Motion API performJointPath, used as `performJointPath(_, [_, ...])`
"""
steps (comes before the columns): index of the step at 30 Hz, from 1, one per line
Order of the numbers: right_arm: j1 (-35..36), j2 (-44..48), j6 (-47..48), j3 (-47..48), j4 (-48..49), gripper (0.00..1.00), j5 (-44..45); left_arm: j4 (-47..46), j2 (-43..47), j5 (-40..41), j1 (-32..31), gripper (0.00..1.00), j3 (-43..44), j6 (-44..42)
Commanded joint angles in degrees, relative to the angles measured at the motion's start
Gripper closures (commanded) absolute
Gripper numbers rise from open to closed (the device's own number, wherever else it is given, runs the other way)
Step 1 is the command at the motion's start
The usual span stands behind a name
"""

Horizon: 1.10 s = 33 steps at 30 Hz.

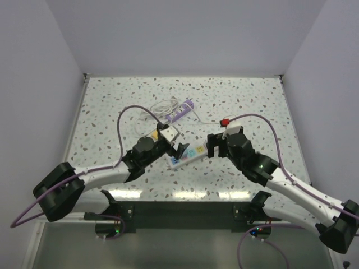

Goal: Insert the plug

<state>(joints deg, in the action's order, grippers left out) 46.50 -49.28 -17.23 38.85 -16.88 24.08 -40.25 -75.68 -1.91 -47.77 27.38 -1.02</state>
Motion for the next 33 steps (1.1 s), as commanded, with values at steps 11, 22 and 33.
performJointPath(11, [0.2, 3.0, 1.6, -1.5, 1.9, 0.06, -2.8, 13.4, -2.4, 31.3, 8.5, 0.06, 3.2, 10.2])
performJointPath(22, [0.2, 3.3, 1.8, -2.3, 2.9, 0.06, -3.9, 10.2, -12.8, 26.2, 11.0, 0.09, 6.8, 5.5])
performJointPath(33, [0.2, 3.7, 2.0, -2.7, 3.2, 0.06, -4.7, 7.8, -19.8, 25.4, 12.9, 0.15, 10.2, 3.9])
